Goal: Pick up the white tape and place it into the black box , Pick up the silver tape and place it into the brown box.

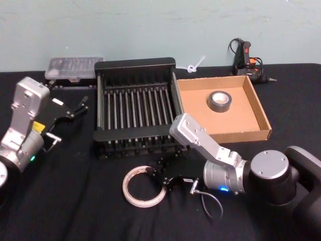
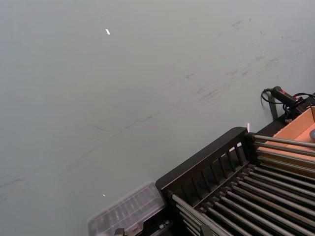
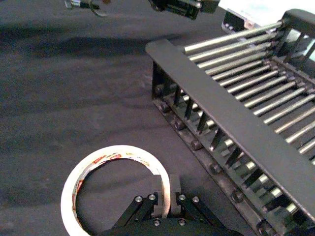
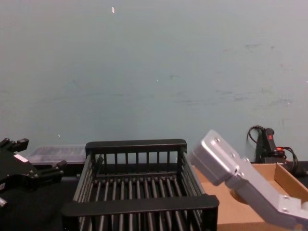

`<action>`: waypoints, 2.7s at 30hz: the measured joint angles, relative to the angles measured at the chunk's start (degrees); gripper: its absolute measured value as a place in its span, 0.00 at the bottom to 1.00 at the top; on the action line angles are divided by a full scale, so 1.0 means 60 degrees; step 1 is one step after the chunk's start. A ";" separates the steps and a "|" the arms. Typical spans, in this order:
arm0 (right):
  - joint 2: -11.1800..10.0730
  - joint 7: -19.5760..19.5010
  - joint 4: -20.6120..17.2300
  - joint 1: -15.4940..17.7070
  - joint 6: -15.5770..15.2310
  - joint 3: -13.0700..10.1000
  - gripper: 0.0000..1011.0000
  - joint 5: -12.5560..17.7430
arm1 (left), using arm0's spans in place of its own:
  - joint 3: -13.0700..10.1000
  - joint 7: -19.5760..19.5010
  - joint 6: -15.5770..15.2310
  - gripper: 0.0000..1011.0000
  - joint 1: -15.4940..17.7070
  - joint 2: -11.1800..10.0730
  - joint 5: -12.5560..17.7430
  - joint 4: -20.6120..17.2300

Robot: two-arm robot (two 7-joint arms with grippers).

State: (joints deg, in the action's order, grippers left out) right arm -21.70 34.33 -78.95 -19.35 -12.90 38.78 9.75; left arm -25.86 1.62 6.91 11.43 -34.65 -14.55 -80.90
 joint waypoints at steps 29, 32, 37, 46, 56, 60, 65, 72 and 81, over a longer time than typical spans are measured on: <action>-0.0678 -0.0166 -0.1327 0.0071 0.0832 -0.0880 0.09 0.1236 | 0.0000 0.0000 0.0000 0.99 0.0000 0.0001 0.0000 0.0000; -0.0653 -0.0327 -0.1335 0.0043 0.0865 -0.0970 0.09 0.1269 | 0.0000 0.0000 0.0000 0.99 0.0000 0.0000 0.0000 0.0000; -0.0488 -0.0728 -0.1264 -0.0080 0.0925 -0.1186 0.09 0.1282 | 0.0000 0.0000 0.0000 0.99 0.0000 0.0001 0.0001 0.0000; -0.0058 -0.1345 -0.0856 -0.0442 0.0899 -0.1422 0.09 0.1084 | 0.0000 0.0000 -0.0001 0.99 0.0000 0.0000 0.0000 0.0000; 0.0673 -0.2038 0.0040 -0.0981 0.0625 -0.1625 0.09 0.0593 | 0.0000 0.0001 0.0000 0.99 0.0000 0.0000 0.0001 0.0000; 0.0912 -0.2170 0.0409 -0.1173 0.0582 -0.1647 0.09 0.0403 | 0.0000 0.0000 0.0000 0.99 0.0000 0.0000 0.0000 0.0000; 0.1208 -0.2268 0.0909 -0.1436 0.0520 -0.1638 0.09 0.0140 | 0.0000 0.0000 0.0000 0.99 -0.0001 0.0000 0.0000 0.0000; 0.1546 -0.2385 0.1461 -0.1714 0.0456 -0.1639 0.09 -0.0136 | 0.0000 0.0000 0.0000 0.99 0.0000 0.0000 0.0000 0.0000; 0.1688 -0.2470 0.1644 -0.1792 0.0402 -0.1668 0.09 -0.0285 | 0.0000 0.0000 0.0000 0.99 0.0000 0.0000 0.0000 0.0000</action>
State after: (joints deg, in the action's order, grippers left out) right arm -11.57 19.51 -69.09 -30.10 -10.49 28.77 8.04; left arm -25.86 1.62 6.91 11.43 -34.65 -14.55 -80.90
